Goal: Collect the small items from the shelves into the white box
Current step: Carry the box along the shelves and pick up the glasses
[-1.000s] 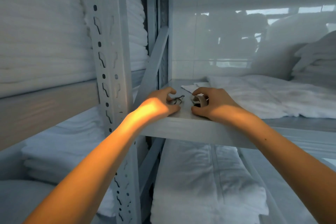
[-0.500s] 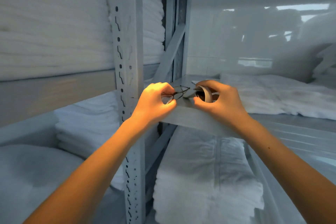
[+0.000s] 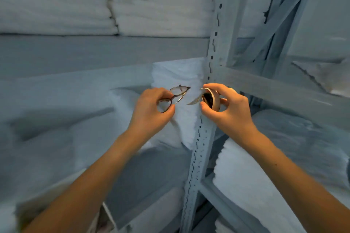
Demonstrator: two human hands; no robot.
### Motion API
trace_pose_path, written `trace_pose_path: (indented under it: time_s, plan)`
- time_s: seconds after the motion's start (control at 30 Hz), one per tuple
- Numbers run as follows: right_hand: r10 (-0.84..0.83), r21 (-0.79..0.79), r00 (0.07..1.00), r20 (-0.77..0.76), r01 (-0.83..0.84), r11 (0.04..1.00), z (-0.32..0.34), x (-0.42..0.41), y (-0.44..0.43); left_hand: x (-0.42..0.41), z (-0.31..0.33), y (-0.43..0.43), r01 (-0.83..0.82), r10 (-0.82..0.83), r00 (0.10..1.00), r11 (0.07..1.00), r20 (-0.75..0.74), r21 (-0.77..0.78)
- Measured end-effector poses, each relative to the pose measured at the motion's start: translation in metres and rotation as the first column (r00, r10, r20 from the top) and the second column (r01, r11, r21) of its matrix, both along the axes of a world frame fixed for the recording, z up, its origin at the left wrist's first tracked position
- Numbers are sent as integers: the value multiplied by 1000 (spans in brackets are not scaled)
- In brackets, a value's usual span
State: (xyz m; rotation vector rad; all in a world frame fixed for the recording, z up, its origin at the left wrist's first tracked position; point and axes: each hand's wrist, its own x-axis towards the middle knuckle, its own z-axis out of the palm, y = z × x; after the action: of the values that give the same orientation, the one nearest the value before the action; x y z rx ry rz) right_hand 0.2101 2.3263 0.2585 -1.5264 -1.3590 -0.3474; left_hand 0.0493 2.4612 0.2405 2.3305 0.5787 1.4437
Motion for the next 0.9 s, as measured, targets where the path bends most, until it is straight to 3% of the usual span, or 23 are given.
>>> trace_pose_path:
  time_s: [0.2,0.4,0.57,0.77,0.9]
  plan:
    - [262,-114,956,-131,-277,954,-47,-87,77,-111,-48,37,-213,208,977,969,-57,-126]
    - [397,-190,889,-228,-440,877,-109,-175,150,-221,-112,78,-417,391,903,896,-178,-150]
    - [436,-268,866,-243,-492,828,-183,-237,199,-297,-191,95,-610,526,789,732,-316,-305]
    - [477,-507,804,-355,-594,625,-275,-276,225,-316,-276,78,-703,502,709,557,-495,-442]
    - [531,-614,796,-290,-580,535,-319,-276,233,-298,-301,72,-735,480,674,509,-562,-448]
